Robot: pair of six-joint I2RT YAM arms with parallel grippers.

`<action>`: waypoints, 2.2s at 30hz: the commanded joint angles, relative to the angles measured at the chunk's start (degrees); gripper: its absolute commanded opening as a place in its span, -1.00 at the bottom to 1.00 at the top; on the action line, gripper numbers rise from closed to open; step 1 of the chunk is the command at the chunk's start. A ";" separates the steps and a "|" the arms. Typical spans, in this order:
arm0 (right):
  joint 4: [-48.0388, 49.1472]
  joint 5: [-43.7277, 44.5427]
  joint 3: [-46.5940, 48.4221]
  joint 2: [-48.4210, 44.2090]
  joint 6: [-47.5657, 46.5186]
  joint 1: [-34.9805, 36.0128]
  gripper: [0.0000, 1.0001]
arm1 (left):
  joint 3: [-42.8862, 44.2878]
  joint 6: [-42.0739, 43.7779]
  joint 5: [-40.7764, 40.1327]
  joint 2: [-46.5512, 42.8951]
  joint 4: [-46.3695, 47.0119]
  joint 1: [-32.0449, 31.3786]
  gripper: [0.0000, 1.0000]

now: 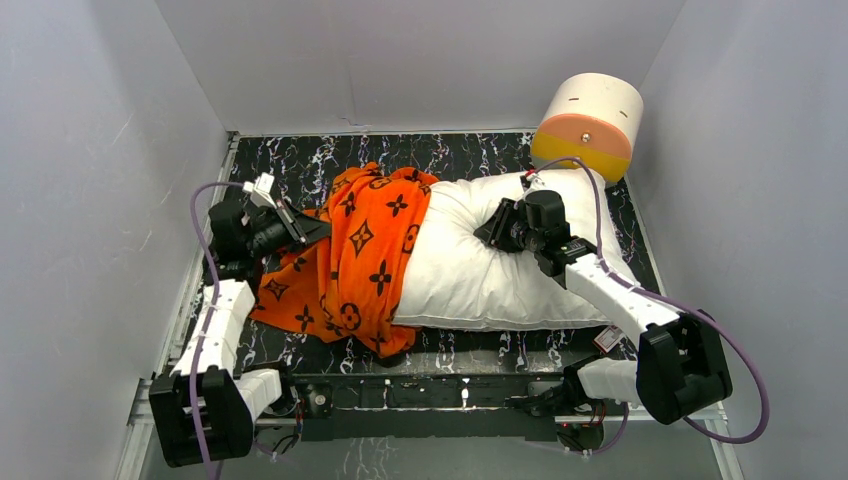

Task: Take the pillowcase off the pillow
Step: Remove the pillow from the pillowcase.

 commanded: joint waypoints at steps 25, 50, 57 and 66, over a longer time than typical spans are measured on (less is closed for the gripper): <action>-20.19 9.63 -5.11 1.41 -4.64 -1.42 -0.25 | 35.15 35.54 -79.45 -9.89 -55.03 0.95 -1.00; -20.83 4.89 -3.78 0.05 -3.87 -1.44 -0.19 | 17.78 20.82 -9.61 -5.12 -39.28 0.88 0.97; -20.28 4.03 -4.35 0.09 -3.65 -1.41 -0.16 | -2.77 0.41 3.32 -4.01 -4.08 0.82 0.97; -17.47 1.37 -4.84 0.38 -3.29 -1.42 -0.16 | -8.19 -8.81 3.95 -1.34 8.78 0.00 -0.98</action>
